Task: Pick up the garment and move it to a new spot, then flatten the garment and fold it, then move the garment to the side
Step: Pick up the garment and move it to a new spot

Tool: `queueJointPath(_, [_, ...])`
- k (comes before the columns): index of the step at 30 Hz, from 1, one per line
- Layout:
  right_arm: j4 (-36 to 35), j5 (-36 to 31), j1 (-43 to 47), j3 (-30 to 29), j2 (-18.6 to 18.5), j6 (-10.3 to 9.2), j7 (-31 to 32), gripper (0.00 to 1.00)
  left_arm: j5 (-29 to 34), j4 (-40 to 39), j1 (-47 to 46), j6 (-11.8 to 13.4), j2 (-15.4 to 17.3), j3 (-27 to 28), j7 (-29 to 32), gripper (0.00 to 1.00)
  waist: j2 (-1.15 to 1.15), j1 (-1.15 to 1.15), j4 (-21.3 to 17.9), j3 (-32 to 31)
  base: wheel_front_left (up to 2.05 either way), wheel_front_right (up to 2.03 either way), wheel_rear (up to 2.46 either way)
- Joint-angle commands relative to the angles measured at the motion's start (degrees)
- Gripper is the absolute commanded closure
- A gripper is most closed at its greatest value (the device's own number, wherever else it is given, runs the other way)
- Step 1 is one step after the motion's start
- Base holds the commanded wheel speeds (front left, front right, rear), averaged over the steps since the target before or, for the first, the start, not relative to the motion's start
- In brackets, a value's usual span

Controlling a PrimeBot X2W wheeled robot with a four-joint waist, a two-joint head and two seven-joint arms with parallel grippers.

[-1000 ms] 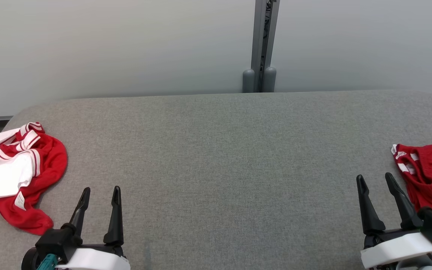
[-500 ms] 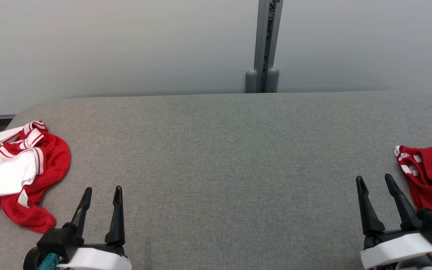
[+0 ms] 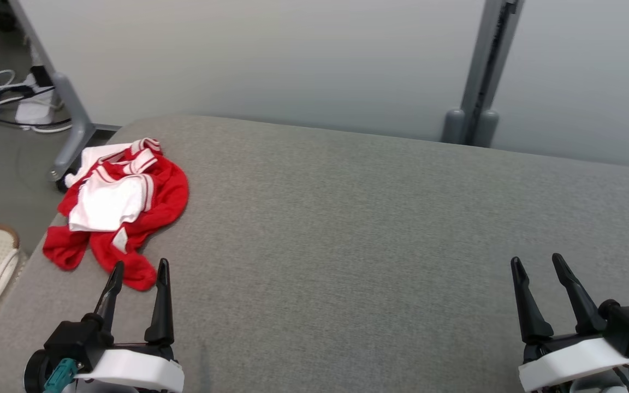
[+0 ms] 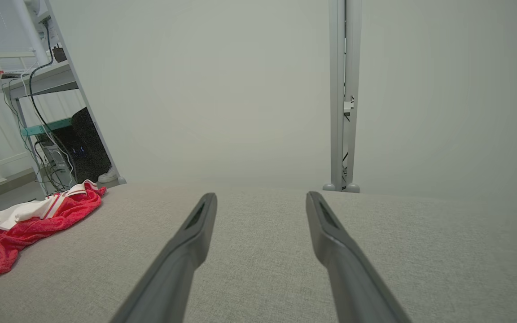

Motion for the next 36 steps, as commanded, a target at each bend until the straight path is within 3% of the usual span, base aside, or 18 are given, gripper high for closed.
queueJointPath(1, [0.13,0.22,-0.70,0.22,0.01,0.01,0.01,0.00,0.29,0.18,-0.22,0.06,0.25,0.68,-0.11,0.00,0.00,0.00,4.11,0.11,0.00,0.00,0.00])
queueJointPath(10, [0.37,0.53,-1.18,1.96,0.44,0.01,0.01,0.00,0.75,0.40,0.58,-0.31,0.22,2.01,-0.10,0.00,0.00,0.00,9.64,-0.04,0.00,0.00,0.00])
queueJointPath(16, [0.35,0.55,-1.54,2.65,0.71,0.01,0.00,0.00,0.32,-0.04,0.36,-0.31,0.20,2.68,-0.10,0.00,0.00,0.00,9.87,-0.12,0.00,0.00,0.00])
queueJointPath(21, [-0.14,0.73,-2.29,3.85,0.39,0.01,0.00,0.00,-0.93,0.69,-2.21,-1.72,1.06,2.26,0.81,0.00,0.00,0.00,8.85,0.98,0.00,0.00,0.00])
queueJointPath(29, [-3.58,0.03,-5.41,6.06,-0.89,0.01,0.01,0.00,-4.77,3.97,-15.75,-3.40,6.92,3.67,9.92,0.00,0.00,0.00,4.73,6.23,0.00,0.00,0.00])
queueJointPath(36, [-7.18,-1.10,-8.49,7.68,-1.51,0.01,0.01,0.00,-10.78,15.51,-29.05,-4.36,13.99,6.34,17.81,0.00,0.00,0.00,-1.02,11.49,0.00,0.00,0.00])
